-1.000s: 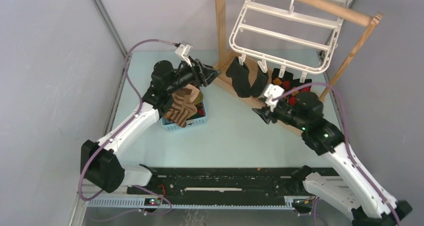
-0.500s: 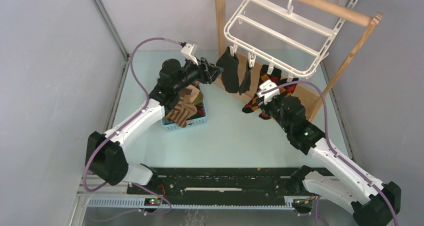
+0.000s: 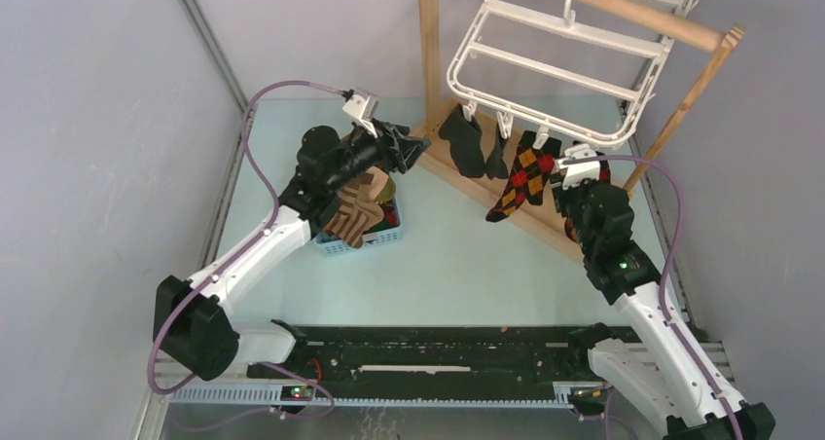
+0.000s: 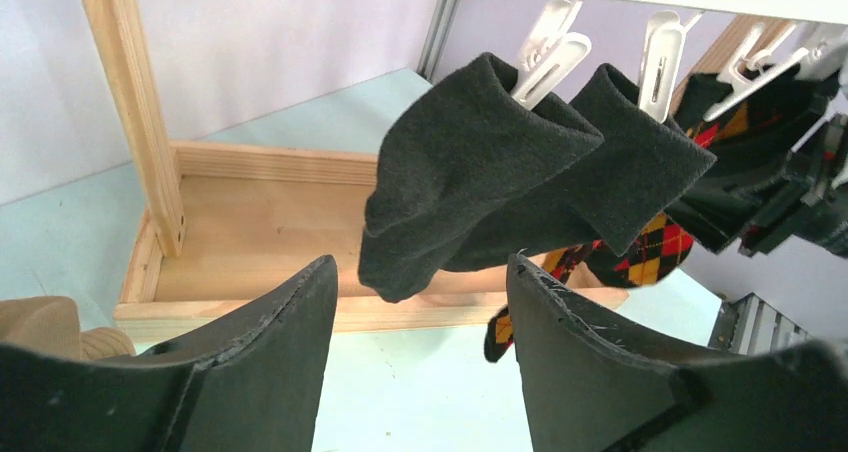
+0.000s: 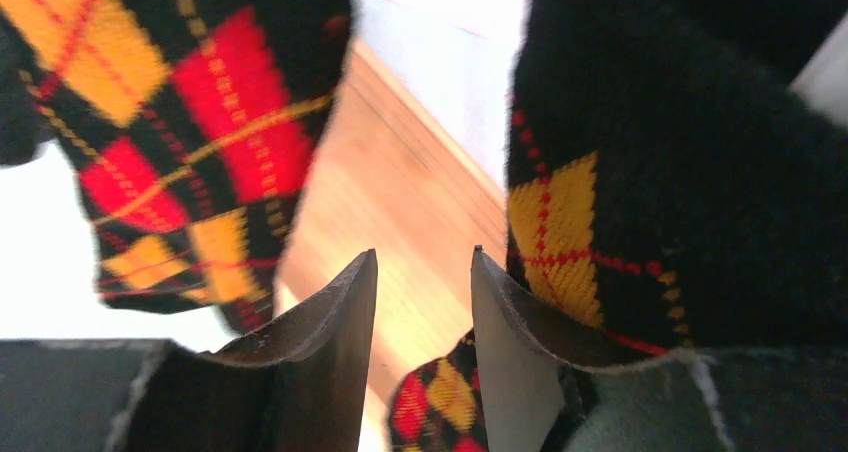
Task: Clip the socks to the hanger
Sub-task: Reset both arms
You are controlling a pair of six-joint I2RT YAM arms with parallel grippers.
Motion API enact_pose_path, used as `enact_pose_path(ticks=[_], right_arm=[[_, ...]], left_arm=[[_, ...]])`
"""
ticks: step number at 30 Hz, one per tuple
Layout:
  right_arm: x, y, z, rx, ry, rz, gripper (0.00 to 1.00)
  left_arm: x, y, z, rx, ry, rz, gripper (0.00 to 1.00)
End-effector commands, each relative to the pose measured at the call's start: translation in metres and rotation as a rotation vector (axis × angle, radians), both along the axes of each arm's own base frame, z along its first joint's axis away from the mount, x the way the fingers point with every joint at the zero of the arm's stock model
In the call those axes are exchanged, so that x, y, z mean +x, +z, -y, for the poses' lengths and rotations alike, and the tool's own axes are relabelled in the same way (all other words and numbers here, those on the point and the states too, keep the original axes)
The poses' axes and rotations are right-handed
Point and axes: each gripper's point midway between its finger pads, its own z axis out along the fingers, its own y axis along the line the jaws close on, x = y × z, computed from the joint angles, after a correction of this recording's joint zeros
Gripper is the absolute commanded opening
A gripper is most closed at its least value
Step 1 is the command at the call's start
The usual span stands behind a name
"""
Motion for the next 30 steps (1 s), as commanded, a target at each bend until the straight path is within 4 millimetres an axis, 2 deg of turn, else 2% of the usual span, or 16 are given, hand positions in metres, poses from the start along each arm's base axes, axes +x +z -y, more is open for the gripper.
enact_pose_path(ticks=[1,7,9,13,15,17,21,23,25,30], right_arm=[[0.001,0.005,0.028,0.003,-0.089,0.020,0.47],[0.002,0.012,0.056,-0.005,-0.147,0.037,0.47],[-0.002,0.013,0.059,0.000,-0.131,0.033,0.49],[-0.024,0.015,0.043,0.015,0.018,-0.022,0.61],[-0.042,0.016,0.031,0.038,0.096,-0.053,0.69],[-0.057,0.011,0.029,0.073,0.119,-0.094,0.77],[-0.087,0.006,0.014,0.147,0.188,-0.144,0.99],[-0.099,0.005,0.006,0.207,0.216,-0.184,1.00],[-0.100,0.006,0.008,0.311,0.149,-0.207,1.00],[-0.092,0.005,0.043,0.485,-0.177,-0.258,1.00]], left_arm=[[-0.018,0.012,0.001,0.015,-0.057,0.103,0.68],[-0.033,0.011,-0.002,0.047,-0.097,0.159,0.69],[-0.037,0.013,-0.005,0.048,-0.092,0.170,0.69],[-0.044,0.015,-0.016,0.058,-0.058,0.177,0.70],[-0.050,0.019,-0.023,0.069,-0.040,0.177,0.74],[-0.054,0.019,-0.030,0.081,-0.016,0.169,0.79],[-0.066,0.028,-0.044,0.084,0.020,0.173,0.89],[-0.071,0.034,-0.050,0.078,0.036,0.176,0.93],[-0.075,0.038,-0.057,0.068,0.061,0.165,0.98],[-0.083,0.045,-0.069,0.065,0.101,0.108,1.00]])
